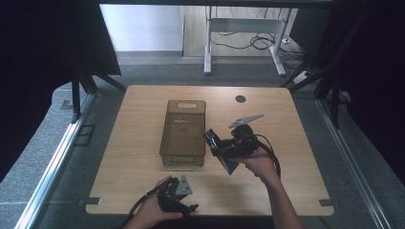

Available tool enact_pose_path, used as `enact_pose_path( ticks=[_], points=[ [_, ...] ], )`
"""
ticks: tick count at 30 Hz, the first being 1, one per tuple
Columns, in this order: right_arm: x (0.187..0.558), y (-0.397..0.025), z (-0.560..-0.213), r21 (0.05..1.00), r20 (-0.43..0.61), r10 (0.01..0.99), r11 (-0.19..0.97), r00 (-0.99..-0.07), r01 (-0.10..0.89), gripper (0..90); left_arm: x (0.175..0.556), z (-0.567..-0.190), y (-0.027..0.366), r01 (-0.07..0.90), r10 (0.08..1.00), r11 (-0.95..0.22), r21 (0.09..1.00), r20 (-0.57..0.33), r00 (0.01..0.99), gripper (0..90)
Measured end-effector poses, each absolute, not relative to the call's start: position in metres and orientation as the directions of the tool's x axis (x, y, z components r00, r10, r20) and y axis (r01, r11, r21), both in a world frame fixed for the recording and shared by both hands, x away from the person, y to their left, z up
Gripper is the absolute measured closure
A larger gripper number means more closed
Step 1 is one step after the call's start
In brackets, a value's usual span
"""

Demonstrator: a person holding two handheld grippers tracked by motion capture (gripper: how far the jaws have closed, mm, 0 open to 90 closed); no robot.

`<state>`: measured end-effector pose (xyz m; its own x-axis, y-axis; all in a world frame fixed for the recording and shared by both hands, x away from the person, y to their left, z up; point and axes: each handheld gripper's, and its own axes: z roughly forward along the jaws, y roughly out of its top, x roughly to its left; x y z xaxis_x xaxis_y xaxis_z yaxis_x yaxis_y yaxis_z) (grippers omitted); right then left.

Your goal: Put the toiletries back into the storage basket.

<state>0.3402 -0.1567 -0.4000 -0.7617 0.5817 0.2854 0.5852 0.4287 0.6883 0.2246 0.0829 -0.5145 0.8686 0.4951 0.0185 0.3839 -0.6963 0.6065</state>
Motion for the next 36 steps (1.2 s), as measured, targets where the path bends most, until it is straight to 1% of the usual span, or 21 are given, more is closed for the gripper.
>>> enact_pose_path(
  ticks=[11,36],
  points=[
    [0.346,-0.138,-0.383,0.698,0.280,0.559,0.440,-0.780,0.565,46.9,0.225,-0.516,0.082,0.385,0.495,-0.697,0.605,0.016,0.869,17.7],
    [0.360,-0.094,-0.376,0.684,0.281,0.510,0.488,-0.813,0.543,46.8,0.225,-0.518,0.082,0.395,0.503,-0.694,0.602,0.012,0.864,17.6]
  ],
)
